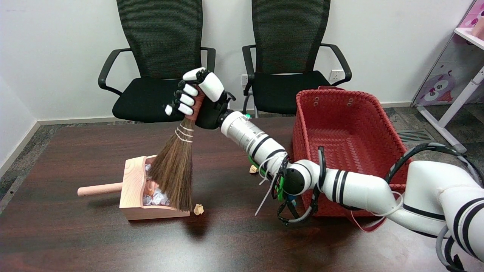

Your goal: Sweep the paper ball into the dustpan.

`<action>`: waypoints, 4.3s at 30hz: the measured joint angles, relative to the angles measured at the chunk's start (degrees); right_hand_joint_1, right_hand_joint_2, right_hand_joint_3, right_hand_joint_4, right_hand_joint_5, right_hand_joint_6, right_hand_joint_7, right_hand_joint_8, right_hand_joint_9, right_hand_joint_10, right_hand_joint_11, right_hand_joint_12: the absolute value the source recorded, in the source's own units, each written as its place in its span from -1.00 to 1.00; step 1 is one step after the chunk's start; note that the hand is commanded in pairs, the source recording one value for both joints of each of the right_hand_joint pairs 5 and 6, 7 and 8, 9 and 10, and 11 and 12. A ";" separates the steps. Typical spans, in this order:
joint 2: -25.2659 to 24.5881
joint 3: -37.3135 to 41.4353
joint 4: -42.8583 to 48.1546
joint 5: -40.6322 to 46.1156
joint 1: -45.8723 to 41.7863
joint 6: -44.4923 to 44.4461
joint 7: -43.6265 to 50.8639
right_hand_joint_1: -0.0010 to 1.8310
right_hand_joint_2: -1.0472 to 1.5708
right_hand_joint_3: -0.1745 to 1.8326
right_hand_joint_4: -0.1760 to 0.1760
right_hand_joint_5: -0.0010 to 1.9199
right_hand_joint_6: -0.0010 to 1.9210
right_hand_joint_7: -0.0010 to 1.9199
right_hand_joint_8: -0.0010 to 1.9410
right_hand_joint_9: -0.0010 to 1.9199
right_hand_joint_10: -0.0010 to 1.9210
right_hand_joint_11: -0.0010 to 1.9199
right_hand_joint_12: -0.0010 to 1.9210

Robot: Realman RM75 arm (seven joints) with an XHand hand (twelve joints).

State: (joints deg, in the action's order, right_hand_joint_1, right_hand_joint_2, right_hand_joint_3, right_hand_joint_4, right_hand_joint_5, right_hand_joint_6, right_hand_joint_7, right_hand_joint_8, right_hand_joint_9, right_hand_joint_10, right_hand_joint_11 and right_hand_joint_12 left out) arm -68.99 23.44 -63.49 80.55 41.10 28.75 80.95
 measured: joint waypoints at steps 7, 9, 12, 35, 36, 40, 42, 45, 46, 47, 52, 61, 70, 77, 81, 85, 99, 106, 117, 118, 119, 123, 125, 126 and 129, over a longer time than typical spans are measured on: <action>1.99 1.11 -3.06 -2.61 0.03 1.01 -4.67 -0.24 0.75 0.44 0.04 1.00 1.00 1.00 0.98 1.00 1.00 0.97 0.97; 2.70 1.68 -4.15 -3.49 -0.20 1.22 -4.71 -0.29 0.89 0.49 0.09 1.00 1.00 1.00 0.98 1.00 1.00 1.00 1.00; 3.67 2.68 -5.69 -4.54 -0.64 1.28 -3.18 -0.29 1.00 0.49 0.22 1.00 1.00 1.00 0.98 1.00 1.00 1.00 1.00; 10.95 29.22 -26.36 -13.36 -20.80 -6.20 48.90 -0.13 1.00 0.57 0.33 1.00 1.00 1.00 0.98 1.00 1.00 1.00 1.00; 11.06 30.76 -27.20 -14.05 -22.07 -6.70 50.25 -0.12 1.00 0.57 0.35 1.00 1.00 1.00 0.98 1.00 1.00 1.00 1.00; 11.08 35.86 -30.14 -16.96 -26.31 -9.04 54.58 -0.11 1.00 0.63 0.37 1.00 1.00 1.00 0.98 1.00 1.00 1.00 1.00; 10.69 38.08 -31.22 -18.68 -28.09 -10.57 56.25 -0.11 1.00 0.67 0.37 1.00 1.00 1.00 0.98 1.00 1.00 1.00 1.00; 9.46 41.27 -32.48 -21.82 -30.48 -12.94 58.37 -0.11 1.00 0.74 0.33 1.00 1.00 1.00 0.98 1.00 1.00 1.00 1.00; 8.95 42.05 -32.70 -22.81 -31.07 -13.57 58.91 -0.11 1.00 0.75 0.31 1.00 1.00 1.00 0.98 1.00 1.00 1.00 1.00; 8.32 42.80 -32.83 -23.88 -31.67 -14.21 59.43 -0.11 1.00 0.75 0.31 1.00 1.00 1.00 0.98 1.00 1.00 1.00 1.00; 4.75 45.35 -32.31 -29.27 -33.84 -16.42 61.54 -0.11 1.00 0.78 0.30 1.00 1.00 1.00 0.98 1.00 1.00 1.00 1.00; -3.05 46.66 -27.81 -38.33 -34.83 -18.65 63.70 -0.10 1.00 0.83 0.32 1.00 1.00 1.00 0.98 1.00 1.00 1.00 1.00; -13.44 48.24 -21.61 -48.16 -34.36 -19.84 64.76 -0.12 1.00 0.92 0.32 1.00 1.00 1.00 0.98 1.00 1.00 1.00 1.00; -19.82 47.86 -15.87 -52.58 -32.40 -18.64 65.16 -0.18 1.00 1.00 0.29 1.00 1.00 1.00 0.98 1.00 1.00 1.00 1.00; -22.27 46.73 -12.80 -53.46 -31.12 -16.78 65.28 -0.23 1.00 1.00 0.24 1.00 1.00 1.00 0.98 1.00 1.00 1.00 1.00; -24.04 45.08 -9.64 -52.68 -29.72 -14.56 65.07 -0.26 0.90 1.00 0.15 1.00 1.00 1.00 0.98 1.00 1.00 1.00 1.00; -25.74 37.36 -2.77 -41.89 -24.45 -8.66 50.00 -0.29 0.71 0.94 0.05 1.00 1.00 1.00 0.98 1.00 1.00 0.94 0.94; -25.38 32.27 -0.50 -34.79 -20.90 -6.23 37.62 -0.23 0.57 0.62 0.03 1.00 1.00 1.00 0.98 1.00 1.00 0.63 0.63; -23.68 25.71 2.22 -25.82 -14.44 -4.56 23.29 -0.17 0.50 0.52 0.00 1.00 1.00 1.00 0.98 1.00 1.00 0.39 0.39; -23.38 25.04 2.35 -25.04 -13.80 -4.48 22.17 -0.17 0.50 0.52 0.00 1.00 1.00 1.00 0.98 1.00 1.00 0.39 0.39; -23.10 24.39 2.45 -24.31 -13.27 -4.35 21.22 -0.17 0.50 0.52 0.00 1.00 1.00 1.00 0.98 1.00 1.00 0.39 0.39; -21.88 22.33 2.32 -21.90 -11.53 -4.06 18.00 -0.17 0.50 0.51 -0.01 1.00 1.00 1.00 0.98 1.00 1.00 0.41 0.41; -21.21 21.56 1.72 -21.03 -10.92 -3.94 16.79 -0.18 0.53 0.48 -0.01 1.00 1.00 1.00 0.98 1.00 1.00 0.49 0.48; -20.76 21.17 1.22 -20.61 -10.65 -3.87 16.21 -0.19 0.56 0.44 -0.01 1.00 1.00 1.00 0.98 1.00 1.00 0.57 0.57; -19.44 20.28 -0.39 -19.66 -10.13 -3.69 15.06 -0.23 0.74 0.41 0.00 1.00 1.00 1.00 0.98 1.00 1.00 0.92 0.92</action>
State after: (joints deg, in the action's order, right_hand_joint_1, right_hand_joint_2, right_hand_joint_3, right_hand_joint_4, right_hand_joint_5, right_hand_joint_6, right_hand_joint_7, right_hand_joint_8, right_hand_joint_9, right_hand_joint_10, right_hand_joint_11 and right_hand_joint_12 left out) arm -88.43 43.72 -63.88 60.89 30.97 25.06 96.00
